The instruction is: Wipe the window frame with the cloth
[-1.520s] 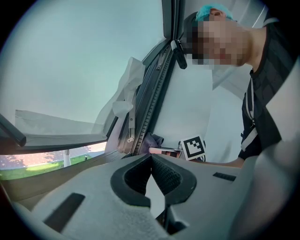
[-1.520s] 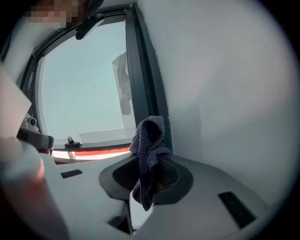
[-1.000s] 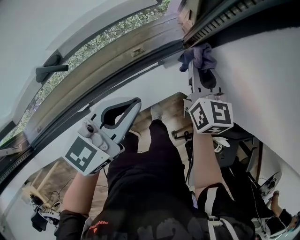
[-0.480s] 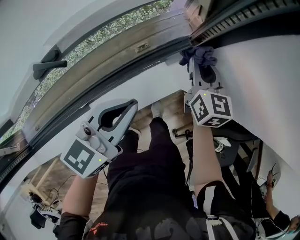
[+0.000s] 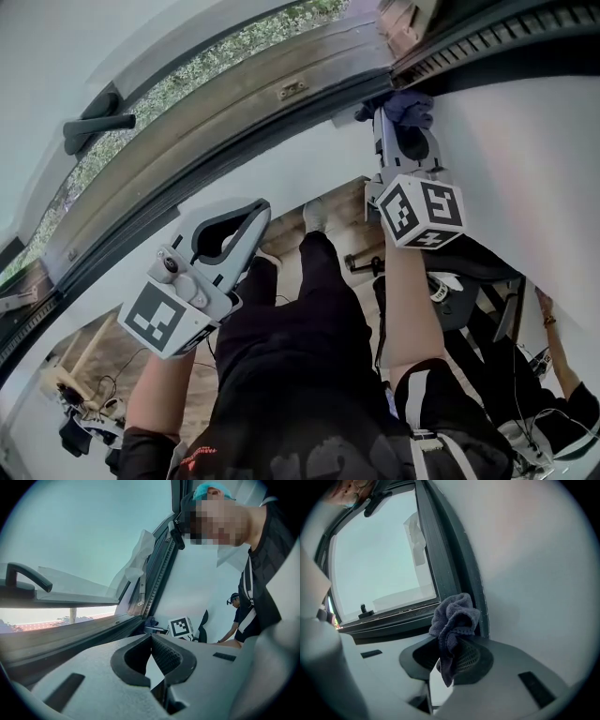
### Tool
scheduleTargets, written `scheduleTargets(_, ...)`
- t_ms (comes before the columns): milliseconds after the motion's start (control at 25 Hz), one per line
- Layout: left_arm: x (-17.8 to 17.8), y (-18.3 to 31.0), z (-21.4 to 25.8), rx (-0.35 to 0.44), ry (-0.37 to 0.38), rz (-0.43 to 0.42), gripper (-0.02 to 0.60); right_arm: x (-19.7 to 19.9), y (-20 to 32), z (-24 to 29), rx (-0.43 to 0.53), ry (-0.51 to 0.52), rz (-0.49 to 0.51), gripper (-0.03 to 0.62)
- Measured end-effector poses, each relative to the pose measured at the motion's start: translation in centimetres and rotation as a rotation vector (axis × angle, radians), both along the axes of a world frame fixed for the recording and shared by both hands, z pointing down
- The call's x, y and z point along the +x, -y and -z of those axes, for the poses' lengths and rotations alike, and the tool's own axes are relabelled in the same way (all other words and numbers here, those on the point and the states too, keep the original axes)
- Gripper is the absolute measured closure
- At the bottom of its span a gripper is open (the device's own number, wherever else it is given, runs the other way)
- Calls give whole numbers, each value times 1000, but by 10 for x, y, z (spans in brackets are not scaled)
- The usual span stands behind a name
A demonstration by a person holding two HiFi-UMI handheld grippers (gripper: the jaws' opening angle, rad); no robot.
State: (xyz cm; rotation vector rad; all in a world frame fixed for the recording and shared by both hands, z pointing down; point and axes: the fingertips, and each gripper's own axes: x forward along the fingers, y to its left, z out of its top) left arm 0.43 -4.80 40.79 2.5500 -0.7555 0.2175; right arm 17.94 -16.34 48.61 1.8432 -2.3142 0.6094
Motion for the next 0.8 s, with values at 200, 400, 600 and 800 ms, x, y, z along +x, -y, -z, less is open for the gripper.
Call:
scheduleTargets(200, -5, 2, 4, 48, -22, 7, 561, -9, 0, -1, -6, 12, 10, 539)
scheduleTargets(400, -12, -1, 3, 49, -21, 13, 561, -22, -4, -3, -15, 16, 31, 539)
scheduleTargets(600, -17, -10, -2, -3, -13, 16, 561, -34, -8, -5, -21, 15, 54, 539)
scheduleTargets(800, -25, -9, 1, 31, -27, 26, 561, -46, -11, -5, -25, 12, 71, 539)
